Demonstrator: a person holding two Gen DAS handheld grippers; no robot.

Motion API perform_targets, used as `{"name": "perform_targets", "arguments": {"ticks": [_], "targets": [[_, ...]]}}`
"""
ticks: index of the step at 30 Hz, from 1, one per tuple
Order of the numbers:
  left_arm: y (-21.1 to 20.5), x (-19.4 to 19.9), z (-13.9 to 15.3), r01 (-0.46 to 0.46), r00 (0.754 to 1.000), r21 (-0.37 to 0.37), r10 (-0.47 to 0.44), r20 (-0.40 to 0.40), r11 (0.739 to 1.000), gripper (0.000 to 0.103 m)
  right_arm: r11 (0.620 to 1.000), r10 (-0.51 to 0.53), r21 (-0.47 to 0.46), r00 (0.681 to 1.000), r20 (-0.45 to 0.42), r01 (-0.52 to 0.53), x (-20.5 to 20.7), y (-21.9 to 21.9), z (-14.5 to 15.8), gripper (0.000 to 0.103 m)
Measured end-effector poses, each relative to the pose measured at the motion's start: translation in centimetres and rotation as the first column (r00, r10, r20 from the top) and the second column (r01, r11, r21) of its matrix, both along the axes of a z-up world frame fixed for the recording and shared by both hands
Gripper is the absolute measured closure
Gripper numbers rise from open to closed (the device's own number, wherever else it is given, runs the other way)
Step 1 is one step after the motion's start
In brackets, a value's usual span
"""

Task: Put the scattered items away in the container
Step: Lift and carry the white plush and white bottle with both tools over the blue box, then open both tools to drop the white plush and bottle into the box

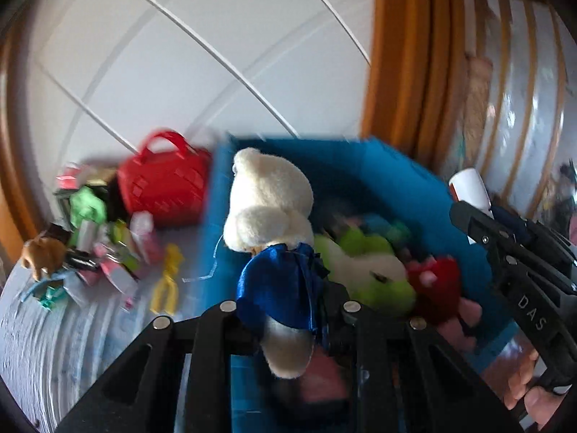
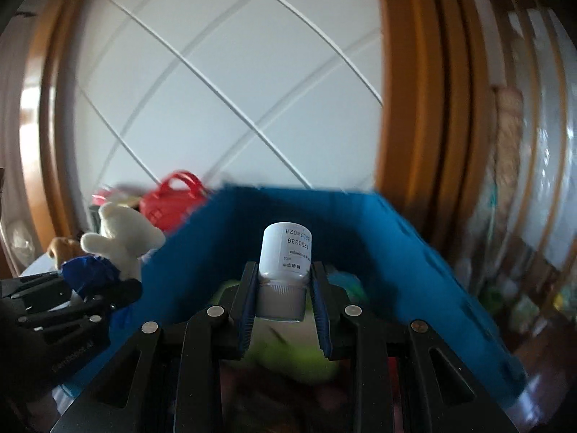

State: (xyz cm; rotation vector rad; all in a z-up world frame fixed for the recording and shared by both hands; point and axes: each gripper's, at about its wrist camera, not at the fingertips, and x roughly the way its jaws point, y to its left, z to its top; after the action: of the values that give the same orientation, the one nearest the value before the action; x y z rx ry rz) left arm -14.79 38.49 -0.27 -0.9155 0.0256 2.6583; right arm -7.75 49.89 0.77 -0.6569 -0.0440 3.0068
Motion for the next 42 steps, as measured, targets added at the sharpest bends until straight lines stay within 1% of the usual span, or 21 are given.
{"name": "perform_targets", "arguments": {"ticks": [2,5,9,11,13,15,18,20,22,23,26,27,29,31,32,34,36,41,42], "targets": [[3.1,-0.5,-1.3,0.041,0.996,-0.038,-0.037,0.086,0.998,0.081,1.0,-0.009,-0.017,0.999,0.035,0.01,0.3,2.1,-1.1,0.075],[6.0,-1.2,-2.9,0.078,0.98,-0.077,-0.062,0.187,0.994,0.081,0.998,-0.012,-0.061,0.997,0.082,0.017,0.4,4.5,-2.2,0.075],[7.9,-1.5,-3.9,0.078,0.968,-0.112,-0.048,0.248,0.991,0.081,0.997,0.003,-0.076,0.989,0.149,0.009,0.4,6.2,-2.9,0.075],[8.3,-1.5,-3.9,0.074,0.965,-0.127,-0.039,0.259,0.989,0.081,0.997,0.018,-0.08,0.982,0.19,-0.003,0.1,6.7,-3.4,0.075],[8.5,-1.7,-4.0,0.068,0.964,-0.146,-0.028,0.263,0.987,0.081,0.995,0.042,-0.094,0.97,0.24,-0.02,-0.3,7.3,-3.9,0.075],[8.3,-1.7,-4.3,0.076,0.956,-0.143,-0.032,0.292,0.987,0.081,0.994,0.065,-0.1,0.956,0.286,-0.038,-0.4,7.6,-4.3,0.075],[8.5,-1.7,-4.5,0.083,0.941,-0.142,-0.031,0.337,0.986,0.081,0.995,0.083,-0.086,0.931,0.355,-0.056,-0.5,8.1,-5.5,0.075],[8.8,-1.5,-4.6,0.09,0.938,-0.151,-0.033,0.346,0.984,0.08,0.993,0.107,-0.095,0.916,0.386,-0.076,-0.7,8.3,-5.9,0.075],[8.8,-1.3,-4.7,0.083,0.935,-0.155,-0.023,0.354,0.984,0.079,0.993,0.108,-0.083,0.909,0.403,-0.082,-0.8,8.4,-6.0,0.075],[8.9,-1.2,-4.7,0.072,0.933,-0.155,-0.012,0.359,0.985,0.079,0.994,0.107,-0.078,0.907,0.407,-0.082,-0.8,8.4,-6.1,0.075],[9.1,-1.1,-4.8,0.064,0.928,-0.154,-0.002,0.374,0.986,0.074,0.993,0.107,-0.081,0.909,0.404,-0.081,-0.7,8.6,-5.8,0.074],[9.2,-1.0,-4.8,0.063,0.929,-0.164,0.002,0.371,0.984,0.072,0.994,0.099,-0.076,0.91,0.402,-0.075,-0.6,8.6,-5.6,0.073],[9.3,-0.8,-4.6,0.057,0.933,-0.172,0.009,0.36,0.984,0.072,0.995,0.093,-0.074,0.913,0.398,-0.069,-0.6,8.9,-5.5,0.07],[9.3,-0.7,-4.5,0.056,0.934,-0.171,0.009,0.356,0.984,0.071,0.995,0.092,-0.079,0.915,0.393,-0.066,-0.6,9.1,-5.5,0.063],[9.3,-0.6,-4.3,0.051,0.937,-0.177,0.014,0.349,0.983,0.069,0.995,0.089,-0.076,0.916,0.391,-0.064,-0.6,9.3,-5.4,0.062],[9.3,-0.5,-4.1,0.052,0.942,-0.182,0.012,0.336,0.982,0.054,0.995,0.087,-0.073,0.92,0.382,-0.064,-0.4,9.4,-5.2,0.059],[9.2,-0.3,-3.8,0.05,0.949,-0.184,0.011,0.315,0.982,0.045,0.995,0.085,-0.073,0.924,0.373,-0.062,-0.2,9.6,-4.9,0.058],[9.0,0.2,-3.1,0.044,0.956,-0.177,0.011,0.293,0.983,0.045,0.995,0.085,-0.074,0.932,0.353,-0.063,0.4,9.8,-4.3,0.05],[8.9,0.3,-2.9,0.039,0.957,-0.177,0.014,0.288,0.983,0.045,0.995,0.086,-0.075,0.934,0.348,-0.064,0.5,9.8,-4.2,0.047]]}}
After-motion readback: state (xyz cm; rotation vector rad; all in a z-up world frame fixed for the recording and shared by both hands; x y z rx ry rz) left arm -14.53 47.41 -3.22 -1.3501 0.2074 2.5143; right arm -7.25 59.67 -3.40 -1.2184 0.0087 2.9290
